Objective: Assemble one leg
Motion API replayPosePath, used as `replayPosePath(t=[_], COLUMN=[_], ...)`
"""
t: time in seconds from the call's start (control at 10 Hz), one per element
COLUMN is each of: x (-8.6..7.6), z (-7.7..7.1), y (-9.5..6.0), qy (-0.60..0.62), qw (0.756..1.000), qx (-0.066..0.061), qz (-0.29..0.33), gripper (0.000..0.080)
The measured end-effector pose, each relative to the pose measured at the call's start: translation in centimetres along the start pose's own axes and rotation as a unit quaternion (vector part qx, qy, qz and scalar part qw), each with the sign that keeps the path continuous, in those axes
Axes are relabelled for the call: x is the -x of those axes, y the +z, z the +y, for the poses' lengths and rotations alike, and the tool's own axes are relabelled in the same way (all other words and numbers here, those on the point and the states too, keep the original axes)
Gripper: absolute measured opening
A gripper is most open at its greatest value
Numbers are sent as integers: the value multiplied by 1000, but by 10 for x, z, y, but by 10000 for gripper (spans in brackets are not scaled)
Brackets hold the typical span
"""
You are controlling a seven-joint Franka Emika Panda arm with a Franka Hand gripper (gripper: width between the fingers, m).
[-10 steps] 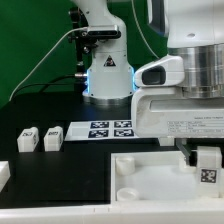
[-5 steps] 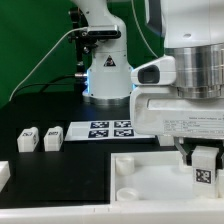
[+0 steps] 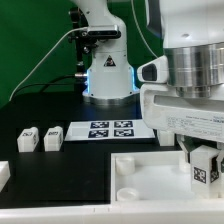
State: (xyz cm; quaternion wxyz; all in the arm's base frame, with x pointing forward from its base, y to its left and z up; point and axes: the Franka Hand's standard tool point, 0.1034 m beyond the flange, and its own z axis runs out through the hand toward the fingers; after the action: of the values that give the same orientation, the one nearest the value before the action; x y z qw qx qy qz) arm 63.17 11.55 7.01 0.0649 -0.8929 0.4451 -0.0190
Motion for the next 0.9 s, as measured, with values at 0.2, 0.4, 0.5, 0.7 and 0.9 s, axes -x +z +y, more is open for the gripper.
replayPosePath(t=[0.2,0.4,0.5,0.7,0.9], x=[-8,-7,-7,-7,-7], z=[6,7,7,8,7], y=[-1,0,0,1,-2], qy=[-56,-57,-74,-248,-408], qw=[998,998,997,969,913], qx=[5,6,7,12,21], qz=[-5,-5,-4,-3,3], gripper=[295,363,363,626,644])
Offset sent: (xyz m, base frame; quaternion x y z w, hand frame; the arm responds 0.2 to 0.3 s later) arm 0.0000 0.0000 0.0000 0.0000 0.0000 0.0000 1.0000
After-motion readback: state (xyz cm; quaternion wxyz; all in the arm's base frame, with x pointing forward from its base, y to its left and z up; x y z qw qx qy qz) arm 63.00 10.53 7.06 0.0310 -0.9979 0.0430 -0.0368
